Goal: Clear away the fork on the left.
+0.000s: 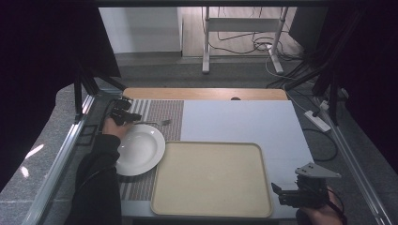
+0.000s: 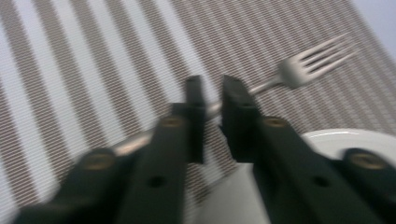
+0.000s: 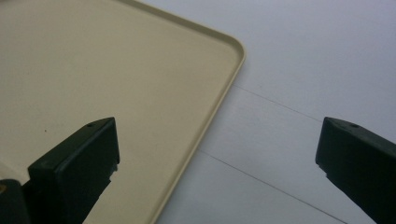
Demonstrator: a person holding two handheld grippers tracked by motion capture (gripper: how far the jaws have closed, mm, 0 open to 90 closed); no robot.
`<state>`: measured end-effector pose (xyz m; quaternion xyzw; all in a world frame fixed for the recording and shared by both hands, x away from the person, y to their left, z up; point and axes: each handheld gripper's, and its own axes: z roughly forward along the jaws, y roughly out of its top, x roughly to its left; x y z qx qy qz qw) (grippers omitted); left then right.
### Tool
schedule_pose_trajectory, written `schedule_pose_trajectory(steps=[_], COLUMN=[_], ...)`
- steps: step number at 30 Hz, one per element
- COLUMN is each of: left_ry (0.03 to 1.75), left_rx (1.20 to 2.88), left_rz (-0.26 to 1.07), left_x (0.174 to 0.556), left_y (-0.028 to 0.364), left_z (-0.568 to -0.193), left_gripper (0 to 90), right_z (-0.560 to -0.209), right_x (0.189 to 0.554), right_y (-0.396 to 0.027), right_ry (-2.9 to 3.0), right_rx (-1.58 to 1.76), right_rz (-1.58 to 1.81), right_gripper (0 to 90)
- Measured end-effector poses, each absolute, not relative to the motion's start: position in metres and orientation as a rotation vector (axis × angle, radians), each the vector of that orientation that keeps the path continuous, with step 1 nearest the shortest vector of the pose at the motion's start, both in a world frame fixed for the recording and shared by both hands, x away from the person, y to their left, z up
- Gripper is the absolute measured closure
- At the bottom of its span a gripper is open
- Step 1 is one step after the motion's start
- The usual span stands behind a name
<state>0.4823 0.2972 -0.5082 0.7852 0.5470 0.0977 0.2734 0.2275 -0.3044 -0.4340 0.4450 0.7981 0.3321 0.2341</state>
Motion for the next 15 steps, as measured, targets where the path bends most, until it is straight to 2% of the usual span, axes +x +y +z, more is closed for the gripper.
schedule_pose_trajectory(steps=[9, 15], left_ry=[1.570, 1.536], left_rx=[2.166, 2.238], left_rz=[0.290, 0.216], left_x=[0.494, 0.488], left_y=[0.306, 0.307], left_z=[-0.521, -0.518], left_gripper=[88.4, 88.5], right_z=[-0.434, -0.434], right_x=[0.228, 0.228], right_y=[-0.304, -0.304], right_ry=[2.194, 2.192], right_rx=[1.221, 1.221], right_rz=[0.908, 0.909], right_gripper=[0.3, 0.3])
